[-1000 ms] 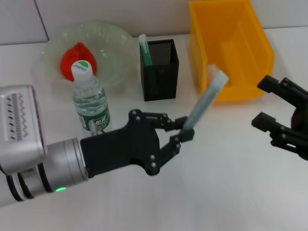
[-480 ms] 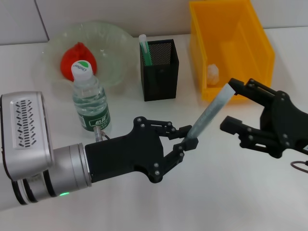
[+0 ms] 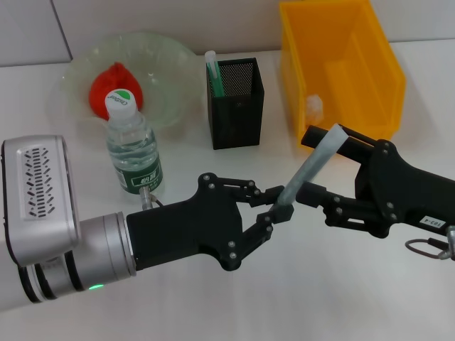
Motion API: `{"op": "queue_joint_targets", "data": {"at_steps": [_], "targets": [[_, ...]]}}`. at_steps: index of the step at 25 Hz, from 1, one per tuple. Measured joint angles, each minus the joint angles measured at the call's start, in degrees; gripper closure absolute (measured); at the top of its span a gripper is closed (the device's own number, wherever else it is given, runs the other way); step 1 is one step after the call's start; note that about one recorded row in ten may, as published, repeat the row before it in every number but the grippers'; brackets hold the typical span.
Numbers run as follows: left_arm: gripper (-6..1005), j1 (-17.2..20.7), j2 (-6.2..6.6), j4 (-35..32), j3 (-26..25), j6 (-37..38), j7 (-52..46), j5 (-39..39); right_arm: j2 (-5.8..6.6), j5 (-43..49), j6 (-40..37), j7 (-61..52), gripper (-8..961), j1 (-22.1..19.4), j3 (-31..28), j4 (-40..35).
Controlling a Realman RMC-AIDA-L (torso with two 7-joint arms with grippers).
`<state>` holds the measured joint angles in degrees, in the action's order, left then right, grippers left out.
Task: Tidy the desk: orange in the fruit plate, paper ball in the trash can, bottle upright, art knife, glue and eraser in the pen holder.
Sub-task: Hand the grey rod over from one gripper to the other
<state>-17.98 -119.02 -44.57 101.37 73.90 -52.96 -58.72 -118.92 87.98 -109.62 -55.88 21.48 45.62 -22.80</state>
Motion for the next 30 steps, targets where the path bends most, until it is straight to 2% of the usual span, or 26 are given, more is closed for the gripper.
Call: {"op": "queue_joint_targets", "data": {"at_steps": [9, 12, 23, 30], "targets": [[794, -0.22, 0.11, 0.07, 0.0, 0.12, -0.32, -0.13, -0.08, -0.27, 0.21, -0.88, 240, 0.99, 0.0, 0.04], [793, -0.23, 0.11, 0.09, 0.0, 0.24, -0.33, -0.13, -0.08, -0.28, 0.21, -0.92, 477, 1.31, 0.0, 0.22], [789, 0.28, 0.12, 0.51, -0.03, 0.46, -0.48, 0.0, -0.08, 0.05, 0.59, -2.19, 520, 1.78, 0.0, 0.57], [786, 0.4, 0.07, 1.12, -0.07, 0.57, -0.04, 0.24, -0.15, 0.2, 0.14, -0.34, 696, 1.49, 0.0, 0.55]]}}
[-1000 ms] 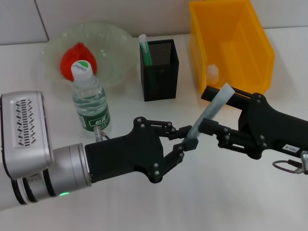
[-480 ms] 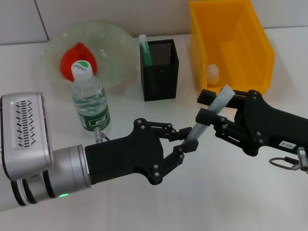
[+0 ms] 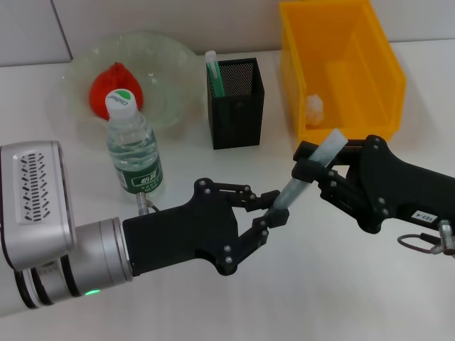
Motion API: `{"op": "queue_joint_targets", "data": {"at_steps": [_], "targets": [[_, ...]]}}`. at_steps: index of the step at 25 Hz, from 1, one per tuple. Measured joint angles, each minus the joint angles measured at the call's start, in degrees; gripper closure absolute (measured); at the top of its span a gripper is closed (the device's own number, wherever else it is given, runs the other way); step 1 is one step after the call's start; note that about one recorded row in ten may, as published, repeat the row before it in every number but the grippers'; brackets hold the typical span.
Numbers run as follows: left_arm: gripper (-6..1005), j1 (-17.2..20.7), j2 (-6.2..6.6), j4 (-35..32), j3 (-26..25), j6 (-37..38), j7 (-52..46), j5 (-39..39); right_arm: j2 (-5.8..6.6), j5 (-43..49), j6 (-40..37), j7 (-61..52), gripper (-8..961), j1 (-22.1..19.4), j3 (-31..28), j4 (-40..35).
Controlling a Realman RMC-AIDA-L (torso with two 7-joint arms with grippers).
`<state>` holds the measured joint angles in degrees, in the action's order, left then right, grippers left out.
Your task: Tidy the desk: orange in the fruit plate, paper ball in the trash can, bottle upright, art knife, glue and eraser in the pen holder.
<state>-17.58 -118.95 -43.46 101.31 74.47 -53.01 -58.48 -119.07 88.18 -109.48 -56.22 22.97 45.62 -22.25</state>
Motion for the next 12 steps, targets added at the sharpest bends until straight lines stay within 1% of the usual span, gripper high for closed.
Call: {"op": "queue_joint_targets", "data": {"at_steps": [4, 11, 12], "targets": [[785, 0.0, -0.07, 0.23, 0.05, 0.0, 0.18, -0.09, -0.05, 0.01, -0.47, 1.34, 805, -0.2, -0.01, 0.01], [782, 0.01, 0.03, 0.24, 0.19, -0.09, 0.85, -0.55, -0.11, -0.37, -1.53, 2.34, 807, -0.48, -0.41, 0.02], [759, 0.01, 0.04, 0.24, 0.2, -0.09, 0.9, -0.49, -0.11, -0.43, -1.64, 2.35, 807, -0.51, -0.59, 0.01]]}}
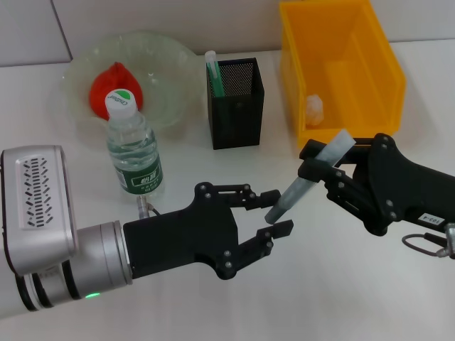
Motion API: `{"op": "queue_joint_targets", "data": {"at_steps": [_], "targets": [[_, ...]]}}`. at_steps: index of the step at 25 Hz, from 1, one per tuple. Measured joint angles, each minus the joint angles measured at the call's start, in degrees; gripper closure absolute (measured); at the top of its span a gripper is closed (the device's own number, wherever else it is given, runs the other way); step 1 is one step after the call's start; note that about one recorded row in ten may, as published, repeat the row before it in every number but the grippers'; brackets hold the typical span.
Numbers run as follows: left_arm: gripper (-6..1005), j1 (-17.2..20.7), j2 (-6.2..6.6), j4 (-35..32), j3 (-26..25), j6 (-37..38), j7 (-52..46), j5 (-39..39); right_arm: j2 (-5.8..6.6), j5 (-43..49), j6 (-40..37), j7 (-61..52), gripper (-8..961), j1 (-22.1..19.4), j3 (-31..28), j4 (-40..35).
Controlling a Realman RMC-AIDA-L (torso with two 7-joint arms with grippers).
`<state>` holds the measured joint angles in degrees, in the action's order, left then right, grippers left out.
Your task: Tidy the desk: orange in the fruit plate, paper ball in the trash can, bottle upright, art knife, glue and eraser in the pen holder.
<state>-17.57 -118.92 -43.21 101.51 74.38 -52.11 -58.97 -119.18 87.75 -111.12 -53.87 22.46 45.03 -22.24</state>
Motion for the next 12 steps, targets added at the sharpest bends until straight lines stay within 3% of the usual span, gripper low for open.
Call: {"op": "queue_joint_targets", "data": {"at_steps": [10, 12], "targets": [[525, 0.13, 0.01, 0.26, -0.5, -0.47, -0.99, 0.29, 0.08, -0.29, -0.49, 0.13, 810, -0.47, -2.96, -0.07], [370, 0.2, 0.03, 0.48, -0.59, -0.56, -1.1, 0.3, 0.11, -0.3, -0.65, 0.19, 810, -0.69, -4.7, -0.15]]}}
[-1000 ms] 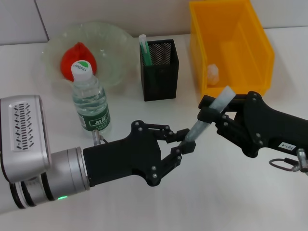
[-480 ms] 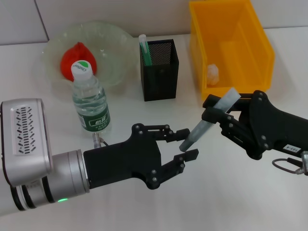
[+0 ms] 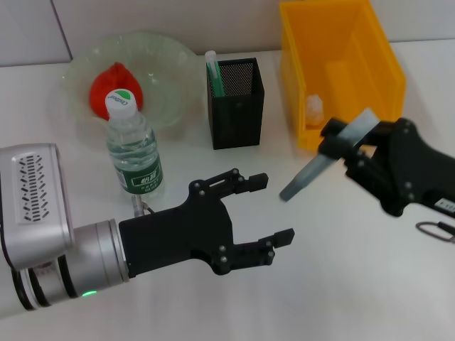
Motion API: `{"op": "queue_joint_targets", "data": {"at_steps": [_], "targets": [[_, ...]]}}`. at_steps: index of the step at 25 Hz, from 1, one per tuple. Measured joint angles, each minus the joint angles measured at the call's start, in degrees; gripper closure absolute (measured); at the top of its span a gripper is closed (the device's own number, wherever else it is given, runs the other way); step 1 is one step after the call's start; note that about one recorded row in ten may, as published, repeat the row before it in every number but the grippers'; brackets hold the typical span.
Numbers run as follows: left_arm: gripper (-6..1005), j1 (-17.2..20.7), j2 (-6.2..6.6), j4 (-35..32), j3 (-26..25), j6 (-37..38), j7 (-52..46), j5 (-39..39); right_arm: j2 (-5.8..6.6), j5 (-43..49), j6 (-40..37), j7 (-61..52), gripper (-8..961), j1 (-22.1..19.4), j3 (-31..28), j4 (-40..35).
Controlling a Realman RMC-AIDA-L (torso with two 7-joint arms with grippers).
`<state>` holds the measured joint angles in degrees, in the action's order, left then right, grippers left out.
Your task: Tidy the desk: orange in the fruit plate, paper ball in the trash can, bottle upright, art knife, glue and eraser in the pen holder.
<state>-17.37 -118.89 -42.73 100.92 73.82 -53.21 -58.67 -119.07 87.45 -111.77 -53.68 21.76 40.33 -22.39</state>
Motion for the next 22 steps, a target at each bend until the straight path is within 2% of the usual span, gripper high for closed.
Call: {"op": "queue_joint_targets", "data": {"at_steps": [1, 6, 12, 18, 22], "targets": [[292, 0.13, 0.0, 0.08, 0.0, -0.08, 0.31, 0.02, -0.02, -0.01, -0.06, 0.17, 810, -0.14, -1.16, -0.1], [185, 0.43, -0.16, 2.53, 0.21, -1.15, 3.43, 0.09, -0.14, -0.41, 0.5, 2.56, 811, 0.61, -4.6, 0.2], [185, 0.03, -0.28, 6.04, 0.69, -0.82, 6.73, 0.53, -0.45, -5.32, 3.45, 18.17, 812, 5.35, -4.57, 8.56], [184, 0.62, -0.3, 7.43, 1.87, -0.51, 7.97, 2.29, -0.59, -14.24, 13.9, 27.33, 813, 11.67, -4.76, 17.36], [184, 0.62, -0.29, 8.41, 1.66, -0.4, 8.5, 2.34, -0.7, -15.14, 19.62, 30.08, 813, 15.65, -4.85, 18.71]]}}
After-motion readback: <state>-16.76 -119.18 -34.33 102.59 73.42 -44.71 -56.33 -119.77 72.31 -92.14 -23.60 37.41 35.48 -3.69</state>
